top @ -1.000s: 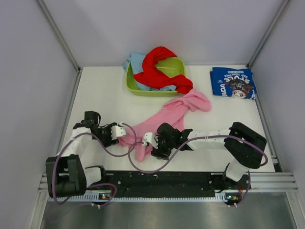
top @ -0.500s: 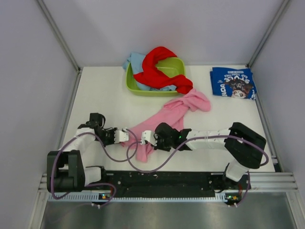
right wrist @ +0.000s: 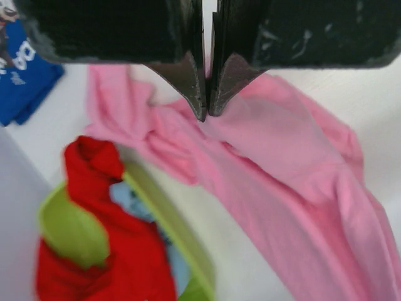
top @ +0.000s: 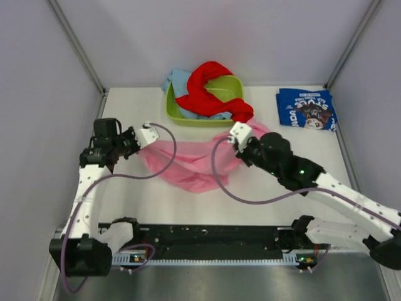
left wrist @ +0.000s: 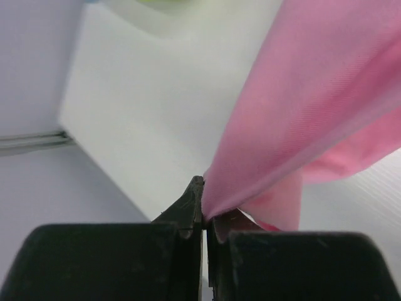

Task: Fold and stack the t-shirts
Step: Flatten out the tshirt

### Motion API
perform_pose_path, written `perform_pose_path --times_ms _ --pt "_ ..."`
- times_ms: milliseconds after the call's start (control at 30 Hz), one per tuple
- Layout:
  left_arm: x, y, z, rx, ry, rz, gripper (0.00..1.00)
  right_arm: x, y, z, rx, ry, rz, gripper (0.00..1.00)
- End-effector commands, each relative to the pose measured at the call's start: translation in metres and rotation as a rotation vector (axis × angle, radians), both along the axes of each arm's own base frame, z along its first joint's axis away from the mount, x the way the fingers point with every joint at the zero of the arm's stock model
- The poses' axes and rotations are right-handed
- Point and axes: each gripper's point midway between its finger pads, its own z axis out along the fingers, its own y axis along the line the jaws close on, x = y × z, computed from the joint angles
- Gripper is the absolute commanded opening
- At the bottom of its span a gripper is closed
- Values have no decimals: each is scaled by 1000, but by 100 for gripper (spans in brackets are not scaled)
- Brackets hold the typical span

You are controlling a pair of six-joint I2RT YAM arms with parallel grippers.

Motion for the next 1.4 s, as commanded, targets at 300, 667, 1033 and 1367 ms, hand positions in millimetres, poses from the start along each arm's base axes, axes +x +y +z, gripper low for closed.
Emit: perform_pose_path --times_ms 300,667,1033,1367 --pt "-68 25 239 -94 -455 283 0 -45 -137 301 435 -530 -234 0" --pt "-136 27 306 -60 -629 272 0 -108 -174 370 642 -578 -114 0" --pt "-179 57 377 -61 -872 450 0 -157 -186 405 816 -526 35 0" --pt "-151 70 342 -40 -783 534 0 -101 -181 358 755 -390 -229 0"
